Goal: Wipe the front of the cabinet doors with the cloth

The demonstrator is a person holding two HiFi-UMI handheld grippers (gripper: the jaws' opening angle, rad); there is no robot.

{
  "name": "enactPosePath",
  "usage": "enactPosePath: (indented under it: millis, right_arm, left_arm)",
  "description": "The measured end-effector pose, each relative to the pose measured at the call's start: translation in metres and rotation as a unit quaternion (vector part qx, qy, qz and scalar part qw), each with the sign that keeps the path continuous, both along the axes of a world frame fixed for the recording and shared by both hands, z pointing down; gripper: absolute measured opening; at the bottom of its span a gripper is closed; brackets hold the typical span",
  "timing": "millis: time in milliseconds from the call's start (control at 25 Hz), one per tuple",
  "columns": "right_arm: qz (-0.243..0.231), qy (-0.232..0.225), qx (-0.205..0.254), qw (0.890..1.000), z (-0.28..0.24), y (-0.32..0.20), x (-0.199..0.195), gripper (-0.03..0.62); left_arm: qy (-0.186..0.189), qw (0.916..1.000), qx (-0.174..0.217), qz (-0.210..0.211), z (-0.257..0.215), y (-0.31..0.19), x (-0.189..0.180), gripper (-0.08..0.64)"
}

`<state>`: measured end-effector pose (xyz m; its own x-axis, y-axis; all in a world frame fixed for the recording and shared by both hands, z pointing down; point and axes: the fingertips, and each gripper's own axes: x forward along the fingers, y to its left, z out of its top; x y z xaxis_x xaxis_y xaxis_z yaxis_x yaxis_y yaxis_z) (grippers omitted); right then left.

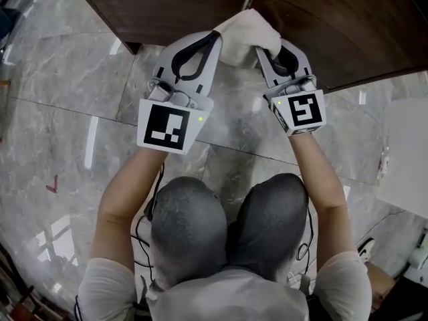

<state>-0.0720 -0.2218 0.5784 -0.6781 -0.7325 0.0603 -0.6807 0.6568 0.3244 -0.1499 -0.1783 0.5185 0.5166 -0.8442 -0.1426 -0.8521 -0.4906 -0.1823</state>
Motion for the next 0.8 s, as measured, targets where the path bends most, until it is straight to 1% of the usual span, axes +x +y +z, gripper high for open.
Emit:
enactPosePath:
  millis: [120,240,400,520,800]
  right_arm:
    - [0.013,0.017,-0.01,1.0,0.015,-0.015,-0.005,0.08]
    - [0.021,0.023,-0.015,0.999,0.023,-0.027,-0.007,0.08]
    - [0.023,0.028,-0.005,0.999,0.023,-0.029,-0.002,0.08]
    - [0.032,0.026,0.001,0.999,0.019,-0.026,0.015,0.08]
    - [0.054,0.027,-0.012,0.998,0.021,-0.021,0.06,0.08]
  left_arm:
    - [0.007,1.0,-0.001,0.001,0.003,-0.001,-0.005,0.018]
    - [0.015,0.9999,-0.002,0.002,0.006,-0.003,-0.008,0.018]
    - [0.024,0.9997,-0.005,0.002,0.01,-0.003,-0.007,0.018]
    - [0.029,0.9995,-0.006,0.003,0.004,-0.002,-0.004,0.018]
    - [0.018,0.9998,-0.006,0.01,-0.001,0.0,0.013,0.018]
